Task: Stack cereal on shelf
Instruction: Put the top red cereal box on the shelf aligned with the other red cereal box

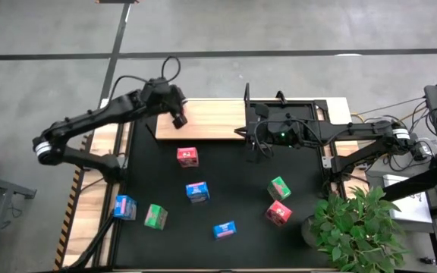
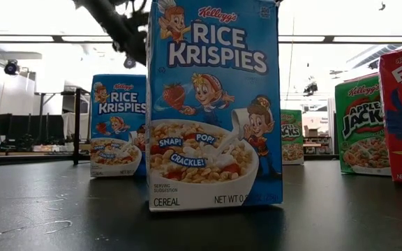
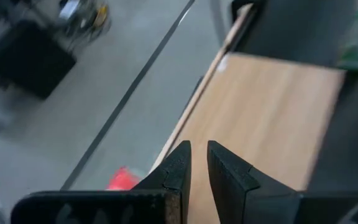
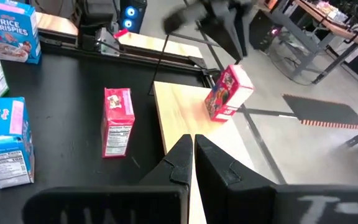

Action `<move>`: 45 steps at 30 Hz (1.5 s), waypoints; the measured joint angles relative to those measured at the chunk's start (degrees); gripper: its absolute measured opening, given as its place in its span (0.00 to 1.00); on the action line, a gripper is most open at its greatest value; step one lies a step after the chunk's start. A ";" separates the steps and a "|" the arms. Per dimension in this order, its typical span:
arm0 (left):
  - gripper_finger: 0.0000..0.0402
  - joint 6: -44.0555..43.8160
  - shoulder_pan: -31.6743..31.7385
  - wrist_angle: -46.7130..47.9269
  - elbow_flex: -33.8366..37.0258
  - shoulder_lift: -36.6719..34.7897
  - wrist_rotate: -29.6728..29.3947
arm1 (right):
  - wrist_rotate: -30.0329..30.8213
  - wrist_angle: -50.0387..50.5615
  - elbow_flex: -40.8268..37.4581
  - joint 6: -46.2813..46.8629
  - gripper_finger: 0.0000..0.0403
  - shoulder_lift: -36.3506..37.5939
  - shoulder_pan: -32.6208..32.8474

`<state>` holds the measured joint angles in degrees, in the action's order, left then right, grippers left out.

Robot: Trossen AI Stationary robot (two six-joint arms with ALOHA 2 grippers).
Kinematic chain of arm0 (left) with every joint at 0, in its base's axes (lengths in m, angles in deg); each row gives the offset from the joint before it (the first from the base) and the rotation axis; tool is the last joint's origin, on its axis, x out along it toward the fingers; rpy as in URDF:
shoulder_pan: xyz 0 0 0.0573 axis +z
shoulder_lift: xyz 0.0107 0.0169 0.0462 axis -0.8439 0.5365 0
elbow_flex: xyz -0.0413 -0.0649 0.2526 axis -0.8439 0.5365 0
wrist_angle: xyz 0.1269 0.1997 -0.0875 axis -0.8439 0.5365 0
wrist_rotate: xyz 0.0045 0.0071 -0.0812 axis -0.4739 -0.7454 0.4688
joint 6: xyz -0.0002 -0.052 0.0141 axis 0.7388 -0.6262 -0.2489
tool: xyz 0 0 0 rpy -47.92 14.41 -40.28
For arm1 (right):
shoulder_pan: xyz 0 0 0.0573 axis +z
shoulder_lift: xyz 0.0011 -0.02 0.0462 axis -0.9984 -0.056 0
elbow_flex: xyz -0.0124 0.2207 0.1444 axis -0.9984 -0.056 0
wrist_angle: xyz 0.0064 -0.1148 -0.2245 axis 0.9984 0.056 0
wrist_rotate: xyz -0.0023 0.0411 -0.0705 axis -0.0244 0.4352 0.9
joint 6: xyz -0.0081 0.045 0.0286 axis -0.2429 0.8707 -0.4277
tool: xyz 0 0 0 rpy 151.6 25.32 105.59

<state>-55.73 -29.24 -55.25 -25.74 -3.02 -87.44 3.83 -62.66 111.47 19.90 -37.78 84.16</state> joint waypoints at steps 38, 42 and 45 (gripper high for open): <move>0.15 -22.03 -30.80 13.84 6.44 -0.55 8.77 | -1.42 3.72 -10.73 7.32 0.02 0.01 0.63; 0.25 -19.50 -28.41 14.28 6.44 0.43 7.00 | -2.14 3.68 -10.71 7.05 0.02 0.01 0.79; 0.35 -17.51 -26.30 14.94 6.44 0.48 5.34 | -2.14 3.70 -10.71 6.57 0.02 0.01 0.79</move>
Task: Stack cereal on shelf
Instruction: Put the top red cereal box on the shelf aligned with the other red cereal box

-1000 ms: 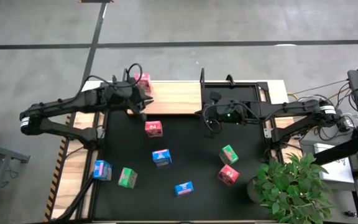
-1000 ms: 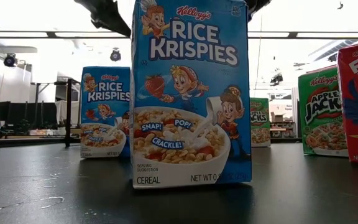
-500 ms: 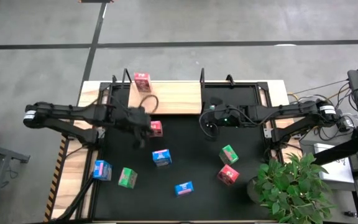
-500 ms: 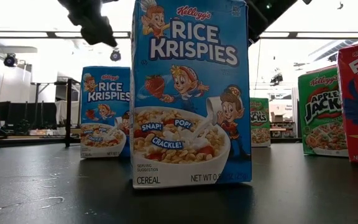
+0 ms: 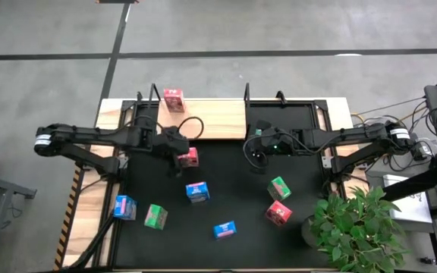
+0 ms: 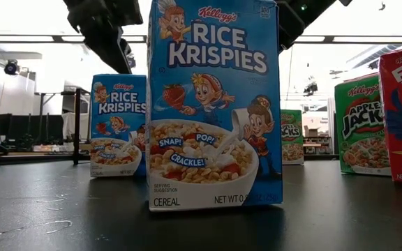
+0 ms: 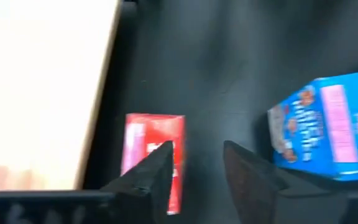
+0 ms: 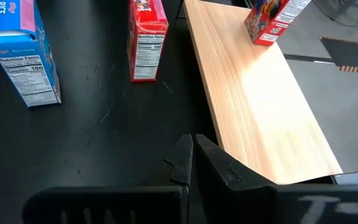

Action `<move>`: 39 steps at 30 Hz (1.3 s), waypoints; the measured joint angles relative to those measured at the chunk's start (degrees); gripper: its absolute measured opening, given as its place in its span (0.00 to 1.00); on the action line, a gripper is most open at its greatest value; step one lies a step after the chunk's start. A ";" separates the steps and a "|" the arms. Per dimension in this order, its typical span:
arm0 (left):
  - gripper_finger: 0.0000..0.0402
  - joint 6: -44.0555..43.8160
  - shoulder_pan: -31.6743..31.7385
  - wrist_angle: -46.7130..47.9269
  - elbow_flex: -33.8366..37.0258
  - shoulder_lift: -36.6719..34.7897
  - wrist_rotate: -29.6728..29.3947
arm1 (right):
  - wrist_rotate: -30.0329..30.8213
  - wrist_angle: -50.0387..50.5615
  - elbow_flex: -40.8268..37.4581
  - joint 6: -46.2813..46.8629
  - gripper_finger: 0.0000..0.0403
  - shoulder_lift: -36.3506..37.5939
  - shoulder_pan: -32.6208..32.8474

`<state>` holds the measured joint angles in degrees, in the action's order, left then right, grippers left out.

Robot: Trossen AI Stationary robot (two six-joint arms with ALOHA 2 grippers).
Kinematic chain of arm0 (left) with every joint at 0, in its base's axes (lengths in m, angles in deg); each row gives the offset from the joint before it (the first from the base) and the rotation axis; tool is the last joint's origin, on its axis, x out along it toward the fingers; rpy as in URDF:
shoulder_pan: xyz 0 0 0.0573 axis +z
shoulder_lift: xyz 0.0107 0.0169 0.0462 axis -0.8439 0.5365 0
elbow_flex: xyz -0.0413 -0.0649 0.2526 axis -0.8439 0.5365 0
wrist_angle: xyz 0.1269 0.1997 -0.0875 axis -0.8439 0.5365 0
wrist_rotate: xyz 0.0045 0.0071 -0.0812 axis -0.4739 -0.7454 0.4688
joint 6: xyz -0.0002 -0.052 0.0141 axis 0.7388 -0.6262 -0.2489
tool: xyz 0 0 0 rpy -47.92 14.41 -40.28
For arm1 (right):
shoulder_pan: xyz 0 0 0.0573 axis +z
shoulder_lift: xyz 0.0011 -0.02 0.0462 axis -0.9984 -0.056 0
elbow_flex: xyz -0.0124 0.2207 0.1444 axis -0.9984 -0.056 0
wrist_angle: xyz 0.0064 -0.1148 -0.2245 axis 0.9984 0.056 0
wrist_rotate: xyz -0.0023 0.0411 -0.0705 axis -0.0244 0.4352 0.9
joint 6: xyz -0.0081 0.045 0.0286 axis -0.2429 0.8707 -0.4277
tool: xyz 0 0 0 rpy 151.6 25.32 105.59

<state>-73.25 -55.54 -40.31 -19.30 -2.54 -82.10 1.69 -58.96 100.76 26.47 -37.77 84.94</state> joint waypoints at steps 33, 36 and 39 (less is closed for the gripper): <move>0.46 8.98 5.97 -8.51 10.11 1.27 -0.31 | 0.04 0.00 0.02 -0.06 0.02 0.00 0.00; 0.40 9.67 5.97 -8.42 9.18 1.28 -0.30 | 0.07 0.00 0.02 -0.16 0.02 0.00 0.00; 0.36 10.91 5.97 -7.03 7.28 1.16 0.30 | 0.08 0.00 0.02 -0.19 0.02 0.00 0.00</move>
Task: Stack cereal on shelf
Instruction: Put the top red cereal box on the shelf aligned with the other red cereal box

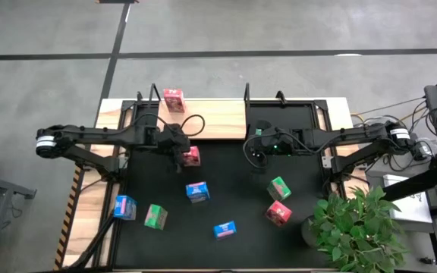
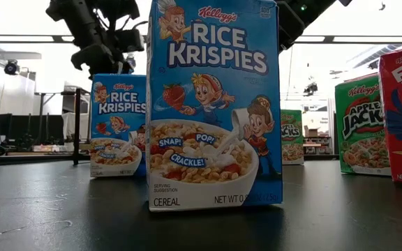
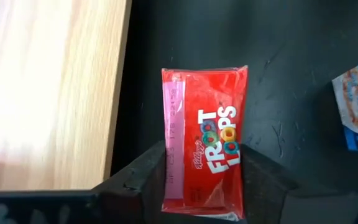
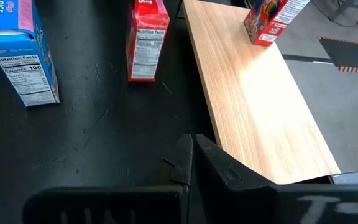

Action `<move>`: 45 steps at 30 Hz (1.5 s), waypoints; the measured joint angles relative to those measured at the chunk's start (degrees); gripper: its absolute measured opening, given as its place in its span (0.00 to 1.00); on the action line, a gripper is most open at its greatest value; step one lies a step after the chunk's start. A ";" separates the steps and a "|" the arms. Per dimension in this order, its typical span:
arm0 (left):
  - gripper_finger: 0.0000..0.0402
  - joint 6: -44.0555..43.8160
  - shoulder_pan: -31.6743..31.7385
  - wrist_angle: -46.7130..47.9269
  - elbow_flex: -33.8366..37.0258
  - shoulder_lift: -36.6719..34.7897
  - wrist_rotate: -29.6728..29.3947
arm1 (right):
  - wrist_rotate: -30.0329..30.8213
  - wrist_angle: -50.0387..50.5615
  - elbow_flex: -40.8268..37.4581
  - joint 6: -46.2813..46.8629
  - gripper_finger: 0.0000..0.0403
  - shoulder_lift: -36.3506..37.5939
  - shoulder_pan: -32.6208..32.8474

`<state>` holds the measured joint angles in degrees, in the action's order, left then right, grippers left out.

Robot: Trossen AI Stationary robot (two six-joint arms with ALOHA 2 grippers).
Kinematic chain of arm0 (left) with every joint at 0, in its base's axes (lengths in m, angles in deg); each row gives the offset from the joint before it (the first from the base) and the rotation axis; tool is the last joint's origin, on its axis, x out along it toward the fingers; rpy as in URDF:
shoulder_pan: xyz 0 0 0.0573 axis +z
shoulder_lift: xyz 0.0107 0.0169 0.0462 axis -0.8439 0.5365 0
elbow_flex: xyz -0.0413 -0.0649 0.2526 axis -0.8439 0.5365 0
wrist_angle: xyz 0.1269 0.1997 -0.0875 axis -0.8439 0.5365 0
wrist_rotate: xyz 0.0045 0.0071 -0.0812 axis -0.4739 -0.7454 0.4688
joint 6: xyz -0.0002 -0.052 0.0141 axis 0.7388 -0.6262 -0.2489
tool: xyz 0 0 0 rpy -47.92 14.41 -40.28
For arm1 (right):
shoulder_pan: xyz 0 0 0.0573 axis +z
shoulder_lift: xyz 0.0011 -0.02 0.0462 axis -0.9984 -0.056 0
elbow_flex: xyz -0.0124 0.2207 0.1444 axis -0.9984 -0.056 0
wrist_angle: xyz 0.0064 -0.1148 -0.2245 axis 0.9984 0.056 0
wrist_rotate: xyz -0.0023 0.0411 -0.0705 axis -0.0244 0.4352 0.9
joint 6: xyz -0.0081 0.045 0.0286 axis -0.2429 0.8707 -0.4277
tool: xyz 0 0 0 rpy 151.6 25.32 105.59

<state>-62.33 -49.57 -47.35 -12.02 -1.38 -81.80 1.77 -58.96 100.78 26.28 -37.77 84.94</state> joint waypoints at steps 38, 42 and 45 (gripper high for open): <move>0.41 30.15 34.64 10.20 -14.23 7.00 8.66 | 0.02 -0.44 0.07 -0.20 0.02 -0.44 0.02; 0.45 30.11 34.60 10.18 -14.23 7.12 8.36 | 0.02 -0.45 0.07 -0.17 0.02 -0.44 0.02; 0.47 30.06 34.60 10.15 -14.23 7.12 6.09 | 0.02 -0.44 0.07 -0.13 0.02 -0.44 0.02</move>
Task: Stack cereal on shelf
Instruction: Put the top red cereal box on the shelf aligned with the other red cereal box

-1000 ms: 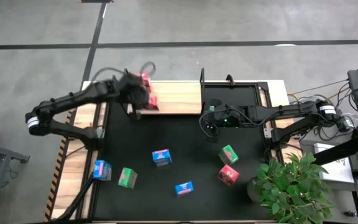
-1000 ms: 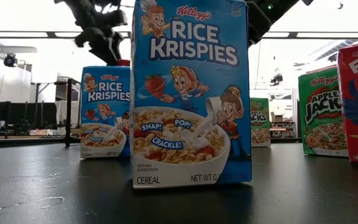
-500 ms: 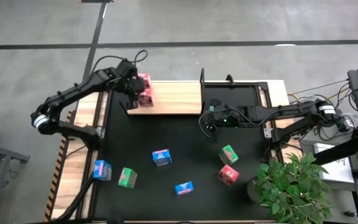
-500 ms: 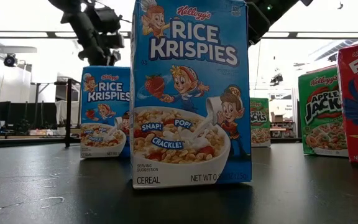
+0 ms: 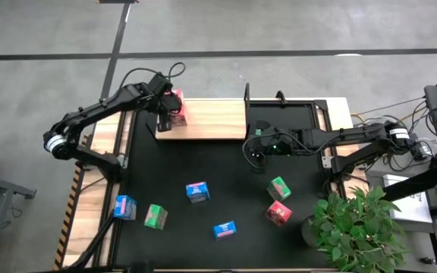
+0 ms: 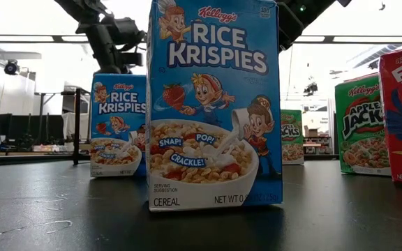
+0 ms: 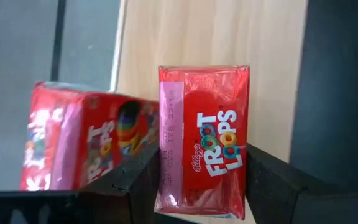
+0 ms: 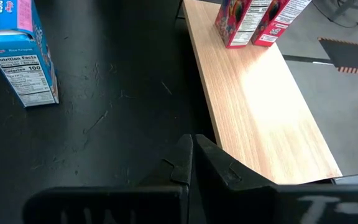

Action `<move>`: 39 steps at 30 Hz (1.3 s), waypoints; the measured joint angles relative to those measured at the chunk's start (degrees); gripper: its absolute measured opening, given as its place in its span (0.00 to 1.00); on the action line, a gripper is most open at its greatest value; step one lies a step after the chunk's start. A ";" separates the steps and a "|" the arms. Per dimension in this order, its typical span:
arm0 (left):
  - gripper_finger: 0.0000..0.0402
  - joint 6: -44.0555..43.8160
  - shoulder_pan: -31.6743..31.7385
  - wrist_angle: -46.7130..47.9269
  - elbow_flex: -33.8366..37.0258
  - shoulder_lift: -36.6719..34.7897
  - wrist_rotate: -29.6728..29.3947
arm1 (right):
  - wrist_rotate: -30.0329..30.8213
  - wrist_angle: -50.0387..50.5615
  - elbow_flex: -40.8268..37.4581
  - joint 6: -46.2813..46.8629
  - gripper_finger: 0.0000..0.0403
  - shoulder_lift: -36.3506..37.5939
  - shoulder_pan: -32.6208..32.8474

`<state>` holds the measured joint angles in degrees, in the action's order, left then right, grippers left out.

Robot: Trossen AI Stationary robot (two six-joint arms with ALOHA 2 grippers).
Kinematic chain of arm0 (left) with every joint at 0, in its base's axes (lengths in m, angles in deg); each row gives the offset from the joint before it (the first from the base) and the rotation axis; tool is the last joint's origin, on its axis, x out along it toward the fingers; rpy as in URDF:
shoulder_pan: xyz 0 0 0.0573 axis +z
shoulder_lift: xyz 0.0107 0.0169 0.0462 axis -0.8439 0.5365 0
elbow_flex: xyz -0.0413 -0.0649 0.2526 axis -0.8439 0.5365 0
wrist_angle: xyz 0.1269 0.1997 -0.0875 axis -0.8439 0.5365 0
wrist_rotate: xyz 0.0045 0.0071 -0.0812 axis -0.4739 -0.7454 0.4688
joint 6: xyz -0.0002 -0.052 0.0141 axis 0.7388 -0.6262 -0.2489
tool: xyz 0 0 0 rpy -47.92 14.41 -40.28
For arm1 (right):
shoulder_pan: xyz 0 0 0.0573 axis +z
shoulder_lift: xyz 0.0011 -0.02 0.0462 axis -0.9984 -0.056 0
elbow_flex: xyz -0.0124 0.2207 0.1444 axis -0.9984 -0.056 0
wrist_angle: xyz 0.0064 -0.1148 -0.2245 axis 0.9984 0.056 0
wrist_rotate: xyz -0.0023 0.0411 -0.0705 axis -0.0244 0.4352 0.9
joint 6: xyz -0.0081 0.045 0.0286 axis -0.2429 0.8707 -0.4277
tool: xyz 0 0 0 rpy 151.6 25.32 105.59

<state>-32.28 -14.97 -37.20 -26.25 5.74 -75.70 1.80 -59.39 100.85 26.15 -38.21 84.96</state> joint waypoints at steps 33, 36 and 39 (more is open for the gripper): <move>0.18 -6.29 -3.30 -0.16 -2.62 -0.48 -4.84 | 0.06 0.02 0.00 -0.92 0.02 -0.01 0.00; 0.16 -3.66 -3.21 -0.11 -2.60 -0.49 -5.13 | 0.09 -0.19 0.00 -1.27 0.02 -0.02 -0.02; 0.15 -0.85 -3.13 -0.06 -2.60 -0.55 -8.04 | 0.09 -0.50 0.00 -1.33 0.02 0.00 0.00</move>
<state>-33.12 -18.09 -37.26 -28.85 5.19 -83.74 1.89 -59.90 100.85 24.81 -38.21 84.96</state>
